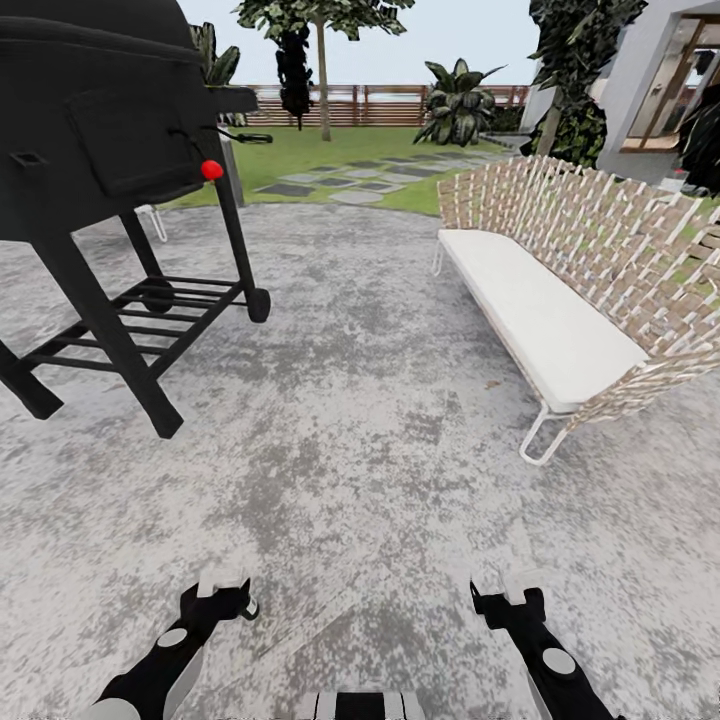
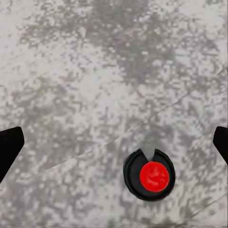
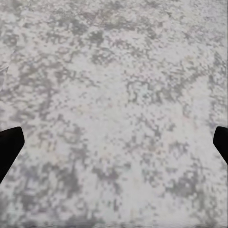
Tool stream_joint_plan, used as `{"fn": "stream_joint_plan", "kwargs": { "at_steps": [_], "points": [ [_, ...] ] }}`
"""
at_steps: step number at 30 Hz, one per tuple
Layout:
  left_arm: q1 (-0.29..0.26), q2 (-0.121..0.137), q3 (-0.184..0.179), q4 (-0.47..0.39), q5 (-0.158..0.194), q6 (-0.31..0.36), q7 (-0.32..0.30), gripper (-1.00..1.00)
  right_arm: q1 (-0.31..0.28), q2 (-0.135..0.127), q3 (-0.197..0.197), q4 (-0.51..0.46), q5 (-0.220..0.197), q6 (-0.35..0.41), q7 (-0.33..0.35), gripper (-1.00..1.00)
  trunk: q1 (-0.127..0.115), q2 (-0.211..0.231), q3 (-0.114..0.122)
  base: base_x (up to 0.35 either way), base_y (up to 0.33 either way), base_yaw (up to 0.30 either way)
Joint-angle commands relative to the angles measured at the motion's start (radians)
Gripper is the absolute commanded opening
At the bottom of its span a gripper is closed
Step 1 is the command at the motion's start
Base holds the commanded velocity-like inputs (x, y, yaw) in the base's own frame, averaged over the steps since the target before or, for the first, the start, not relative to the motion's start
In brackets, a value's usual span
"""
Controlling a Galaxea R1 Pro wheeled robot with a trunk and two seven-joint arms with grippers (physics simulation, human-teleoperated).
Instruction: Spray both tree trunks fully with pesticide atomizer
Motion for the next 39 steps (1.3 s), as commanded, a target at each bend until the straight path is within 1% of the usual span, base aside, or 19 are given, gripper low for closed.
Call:
{"fn": "stream_joint_plan", "kwargs": {
  "at_steps": [1, 10, 13, 22, 30, 39],
  "points": [
    [0.000, 0.000, 0.001, 0.001, 0.003, -0.003, 0.001, 1.00, 0.000, 0.001, -0.004, 0.000, 0.009, -0.003, 0.004, 1.00, 0.000, -0.001, -0.006, 0.000, 0.000, 0.000],
    [0.000, -0.002, 0.002, 0.001, 0.001, -0.004, 0.002, 1.00, 0.000, 0.001, -0.004, 0.000, 0.009, -0.003, 0.005, 1.00, 0.004, -0.003, -0.056, 0.000, 0.000, 0.000],
    [-0.001, -0.002, 0.003, 0.000, 0.001, -0.004, 0.001, 1.00, 0.000, 0.001, -0.004, 0.000, 0.009, -0.003, 0.005, 1.00, 0.004, -0.003, -0.060, 0.000, 0.000, 0.000],
    [0.000, -0.002, 0.004, 0.000, 0.001, -0.004, 0.002, 1.00, 0.000, 0.001, -0.004, 0.000, 0.009, -0.003, 0.004, 1.00, 0.004, -0.003, -0.064, 0.000, -0.001, 0.000],
    [0.000, -0.002, 0.004, -0.001, 0.001, -0.004, 0.003, 1.00, 0.000, 0.001, -0.004, 0.000, 0.009, -0.003, 0.004, 1.00, 0.004, -0.003, -0.064, 0.034, -0.177, 0.099],
    [0.000, -0.002, 0.004, -0.001, 0.002, -0.004, 0.003, 1.00, 0.000, 0.001, -0.004, 0.000, 0.009, -0.003, 0.004, 1.00, 0.004, -0.003, -0.064, 0.004, -0.022, 0.005]
  ]
}}
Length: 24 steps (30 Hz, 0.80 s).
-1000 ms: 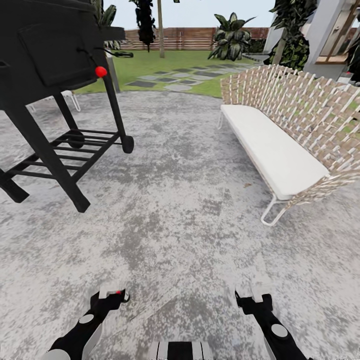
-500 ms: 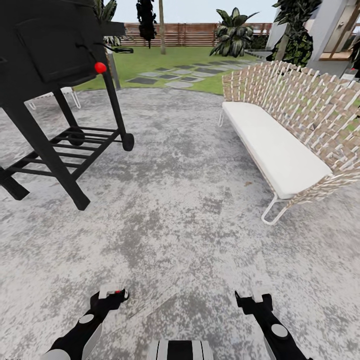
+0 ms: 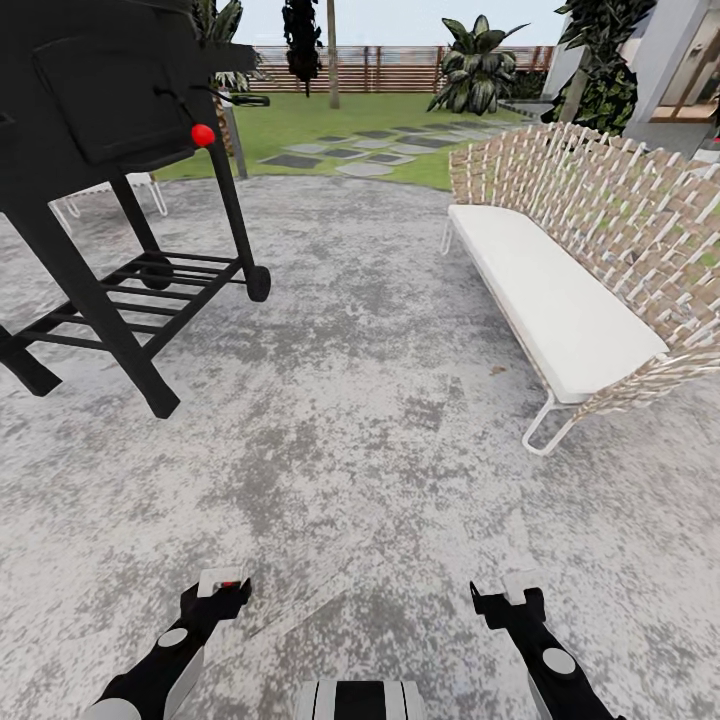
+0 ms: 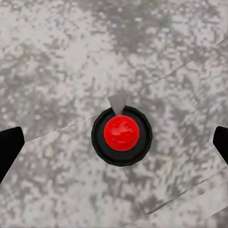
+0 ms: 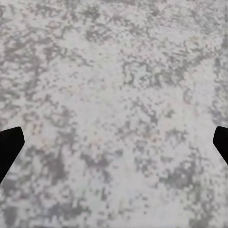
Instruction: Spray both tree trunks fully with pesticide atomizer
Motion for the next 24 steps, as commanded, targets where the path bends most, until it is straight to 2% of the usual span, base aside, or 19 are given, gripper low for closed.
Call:
{"fn": "stream_joint_plan", "kwargs": {
  "at_steps": [1, 7, 15, 24],
  "points": [
    [0.000, 0.000, 0.001, 0.001, 0.003, -0.003, 0.001, 1.00, 0.000, 0.001, -0.004, 0.000, 0.009, -0.003, 0.005, 1.00, 0.000, 0.000, -0.001, 0.000, -0.002, 0.000],
    [0.000, 0.000, 0.002, 0.001, 0.002, -0.004, 0.003, 1.00, 0.000, 0.001, -0.004, 0.000, 0.009, -0.003, 0.005, 1.00, 0.000, 0.000, -0.001, 0.066, 0.000, 0.129],
    [-0.001, 0.000, 0.002, 0.001, 0.002, -0.003, 0.004, 1.00, 0.000, 0.001, -0.004, 0.000, 0.009, -0.003, 0.005, 1.00, 0.000, 0.000, -0.001, 0.044, 0.000, 0.028],
    [0.000, 0.000, 0.002, 0.001, 0.002, -0.009, 0.004, 1.00, 0.000, 0.001, -0.004, 0.000, 0.009, -0.003, 0.004, 1.00, 0.004, -0.002, -0.046, 0.001, 0.000, 0.001]
  ]
}}
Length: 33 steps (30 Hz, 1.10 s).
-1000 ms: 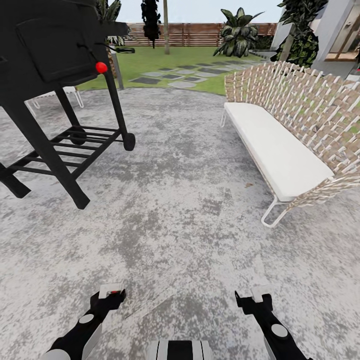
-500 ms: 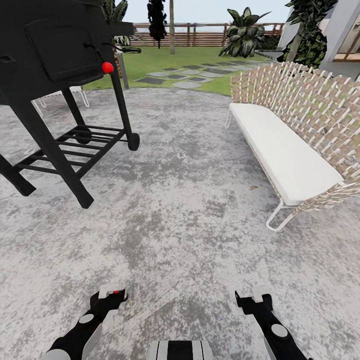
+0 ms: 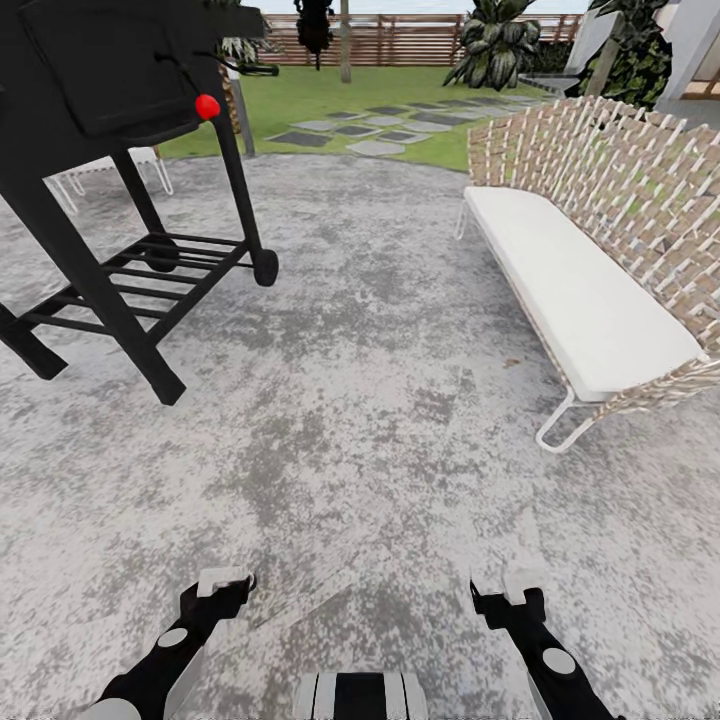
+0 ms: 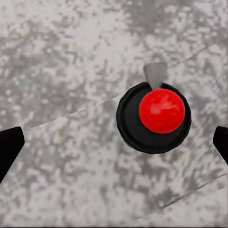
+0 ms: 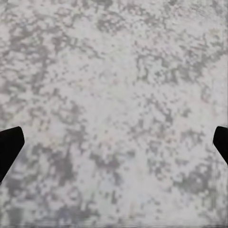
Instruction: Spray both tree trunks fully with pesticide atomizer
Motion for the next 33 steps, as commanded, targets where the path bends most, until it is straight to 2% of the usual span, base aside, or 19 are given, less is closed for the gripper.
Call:
{"fn": "stream_joint_plan", "kwargs": {
  "at_steps": [1, 3, 6, 33],
  "points": [
    [0.000, 0.000, 0.000, 0.001, 0.003, -0.021, 0.001, 1.00, 0.000, 0.001, -0.004, 0.001, 0.009, -0.003, 0.005, 1.00, 0.000, 0.000, -0.006, 0.000, 0.000, 0.000],
    [0.000, -0.002, 0.000, 0.005, 0.003, -0.059, 0.001, 1.00, 0.000, 0.001, -0.004, 0.001, 0.009, -0.003, 0.005, 1.00, 0.001, -0.001, -0.017, 0.000, 0.000, 0.000],
    [0.000, -0.003, 0.000, 0.017, 0.002, -0.078, 0.001, 1.00, 0.000, 0.001, -0.004, 0.002, 0.009, -0.003, 0.005, 1.00, 0.002, -0.002, -0.032, 0.000, 0.000, 0.000],
    [0.000, -0.005, 0.000, 0.022, 0.002, -0.088, 0.002, 1.00, 0.000, 0.001, -0.004, 0.002, 0.009, -0.003, 0.005, 1.00, 0.002, -0.002, -0.033, 0.022, -0.015, 0.000]
  ]
}}
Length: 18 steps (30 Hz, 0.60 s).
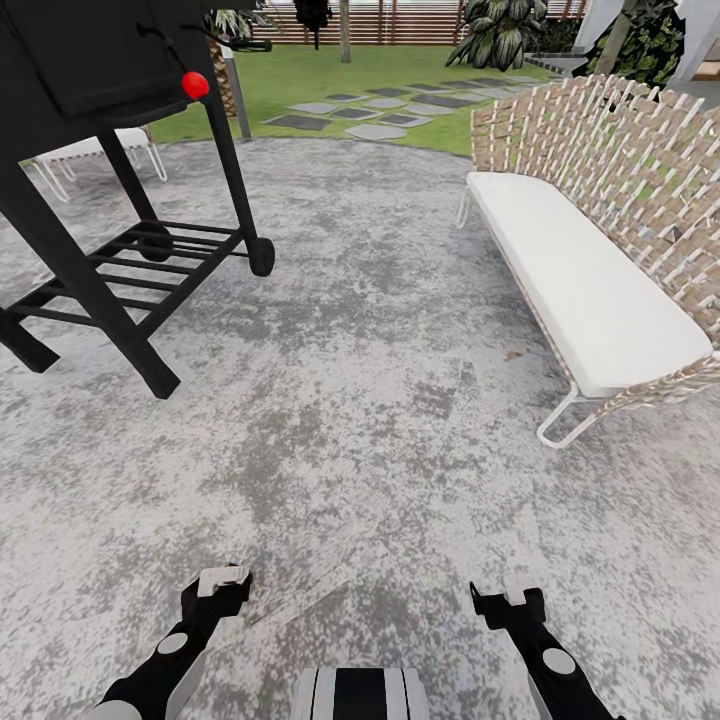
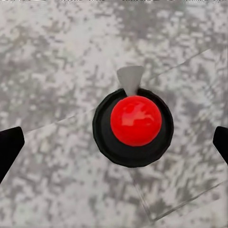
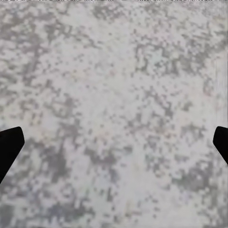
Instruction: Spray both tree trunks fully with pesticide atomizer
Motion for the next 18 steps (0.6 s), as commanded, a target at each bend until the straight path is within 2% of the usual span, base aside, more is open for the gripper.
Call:
{"fn": "stream_joint_plan", "kwargs": {
  "at_steps": [1, 6, 18],
  "points": [
    [0.000, 0.000, 0.000, 0.001, 0.003, -0.003, 0.001, 1.00, 0.000, 0.001, -0.004, 0.000, 0.009, -0.003, 0.005, 1.00, 0.000, 0.000, -0.001, 0.083, -0.039, 0.000],
    [0.000, 0.001, 0.000, 0.001, 0.003, -0.005, 0.001, 1.00, 0.000, 0.001, -0.004, 0.000, 0.009, -0.003, 0.005, 1.00, 0.000, 0.000, -0.001, 0.098, -0.058, 0.000],
    [0.002, 0.001, 0.000, 0.001, 0.003, -0.007, 0.001, 1.00, 0.000, 0.001, -0.004, 0.003, 0.009, -0.003, 0.005, 1.00, 0.000, 0.000, -0.001, 0.008, -0.005, 0.000]
  ]
}}
